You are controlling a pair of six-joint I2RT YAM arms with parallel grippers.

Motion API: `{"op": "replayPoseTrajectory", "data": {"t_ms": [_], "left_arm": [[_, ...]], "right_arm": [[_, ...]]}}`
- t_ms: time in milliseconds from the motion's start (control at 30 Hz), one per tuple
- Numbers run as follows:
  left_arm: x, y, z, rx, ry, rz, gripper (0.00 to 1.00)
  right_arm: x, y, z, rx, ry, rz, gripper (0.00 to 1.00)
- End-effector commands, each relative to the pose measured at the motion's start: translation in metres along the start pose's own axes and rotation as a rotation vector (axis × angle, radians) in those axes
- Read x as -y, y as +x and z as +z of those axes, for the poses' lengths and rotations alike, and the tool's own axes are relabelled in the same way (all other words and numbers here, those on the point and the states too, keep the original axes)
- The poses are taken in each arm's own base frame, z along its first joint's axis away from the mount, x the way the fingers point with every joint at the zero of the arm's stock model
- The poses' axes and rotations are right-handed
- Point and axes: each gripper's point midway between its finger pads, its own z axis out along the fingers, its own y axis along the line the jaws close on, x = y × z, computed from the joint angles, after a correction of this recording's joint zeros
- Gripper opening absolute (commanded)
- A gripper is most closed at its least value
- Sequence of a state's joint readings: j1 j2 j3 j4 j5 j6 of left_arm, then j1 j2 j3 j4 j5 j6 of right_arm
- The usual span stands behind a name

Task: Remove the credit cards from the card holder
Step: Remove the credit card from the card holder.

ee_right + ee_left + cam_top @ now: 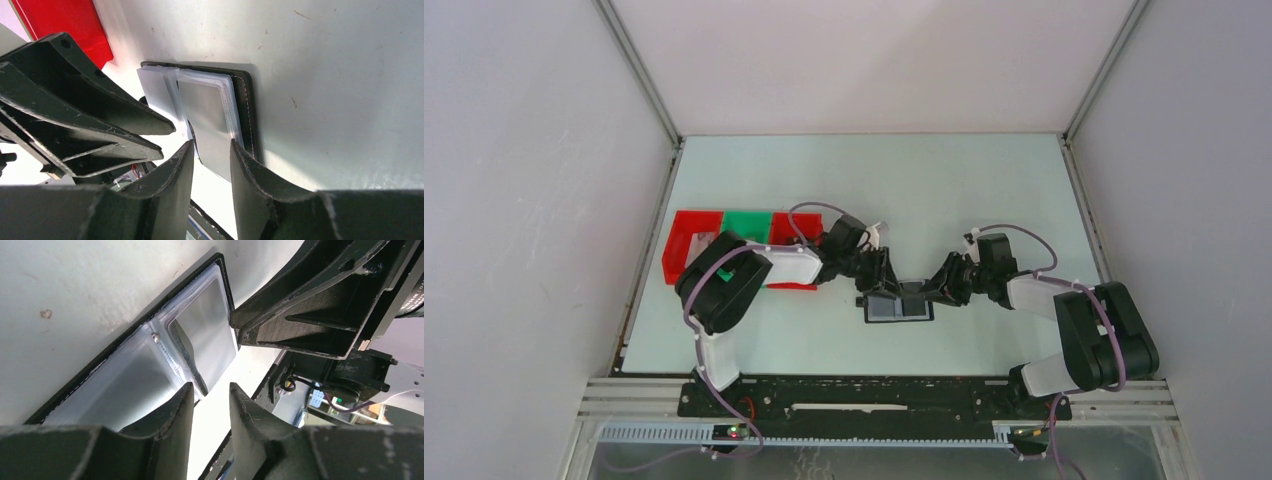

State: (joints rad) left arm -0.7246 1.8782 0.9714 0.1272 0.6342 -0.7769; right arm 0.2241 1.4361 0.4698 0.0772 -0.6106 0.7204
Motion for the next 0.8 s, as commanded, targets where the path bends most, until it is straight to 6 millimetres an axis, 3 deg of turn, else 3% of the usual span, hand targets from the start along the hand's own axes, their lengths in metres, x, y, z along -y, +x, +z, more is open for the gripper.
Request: {"op": "replayPoseTrajectory", "data": {"t_ms": [0,133,367,500,767], "left_arm": [[0.012,0.004,0.000,0.020,0.064,-0.032,0.37],[0.014,0.006,0.005,0.012,0.070,-0.043,0.38],[-0.021,0.004,0.005,0.076,-0.095,-0.082,0.37],[-0.030,0.002,-0.003,0.129,-0.143,-0.077,0.37],[-0.046,0.014,0.006,0.077,-0.163,-0.092,0.36]], "right_arm": [[0.000,0.005,-0.001,-0.016,-0.006,-0.031,0.41],[-0.001,0.005,-0.001,-0.013,-0.007,-0.033,0.41],[-0.002,0.005,0.000,-0.018,-0.016,-0.034,0.41],[-0.002,0.008,0.002,-0.031,-0.028,-0.022,0.41],[0.000,0.010,0.005,-0.039,-0.036,-0.008,0.41]]}}
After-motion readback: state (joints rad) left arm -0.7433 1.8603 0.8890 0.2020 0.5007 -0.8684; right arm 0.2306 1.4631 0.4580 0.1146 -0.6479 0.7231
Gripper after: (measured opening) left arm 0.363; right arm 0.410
